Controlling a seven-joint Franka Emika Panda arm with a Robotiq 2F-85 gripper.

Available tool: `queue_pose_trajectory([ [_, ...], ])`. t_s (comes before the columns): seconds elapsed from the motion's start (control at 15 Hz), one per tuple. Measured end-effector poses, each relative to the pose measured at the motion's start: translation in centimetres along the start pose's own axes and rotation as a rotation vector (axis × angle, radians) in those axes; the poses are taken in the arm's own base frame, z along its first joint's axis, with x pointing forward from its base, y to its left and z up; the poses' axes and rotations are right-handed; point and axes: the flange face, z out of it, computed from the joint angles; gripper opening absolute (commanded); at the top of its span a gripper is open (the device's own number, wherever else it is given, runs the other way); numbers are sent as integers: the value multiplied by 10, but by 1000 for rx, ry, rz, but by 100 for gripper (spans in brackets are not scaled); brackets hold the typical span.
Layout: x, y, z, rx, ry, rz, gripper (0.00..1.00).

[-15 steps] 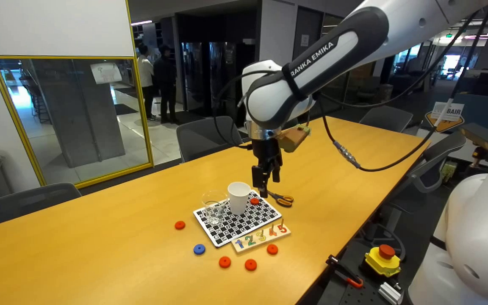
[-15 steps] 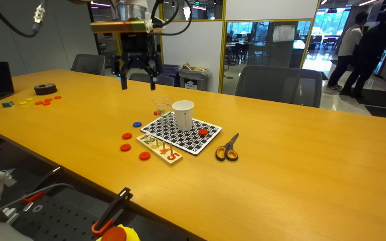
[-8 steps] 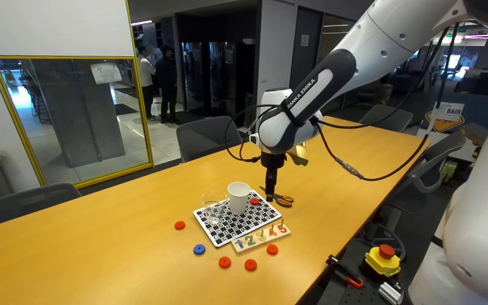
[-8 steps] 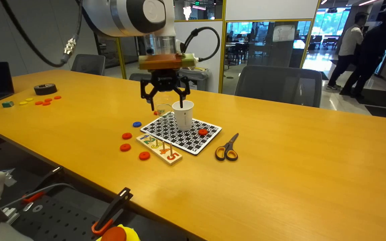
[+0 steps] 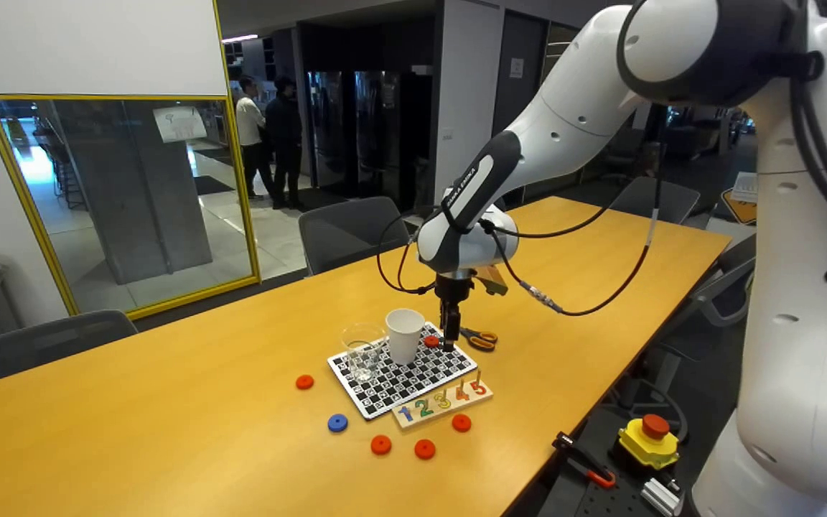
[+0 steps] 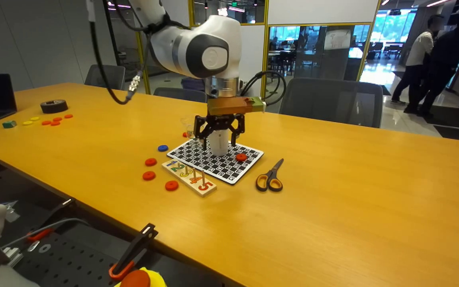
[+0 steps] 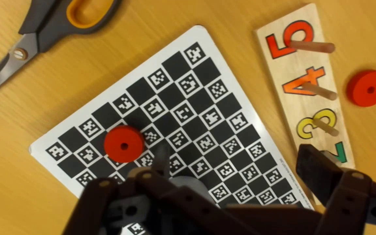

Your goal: Pick the rings and put them in the cup

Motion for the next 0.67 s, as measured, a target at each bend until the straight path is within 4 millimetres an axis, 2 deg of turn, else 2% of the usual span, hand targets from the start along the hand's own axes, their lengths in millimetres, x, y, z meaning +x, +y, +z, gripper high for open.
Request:
queue_pose_trajectory([
  [0.33,8,45,28,-7,-3,-11,100],
  [0.67,17,70,46,-23,-13,-32,100],
])
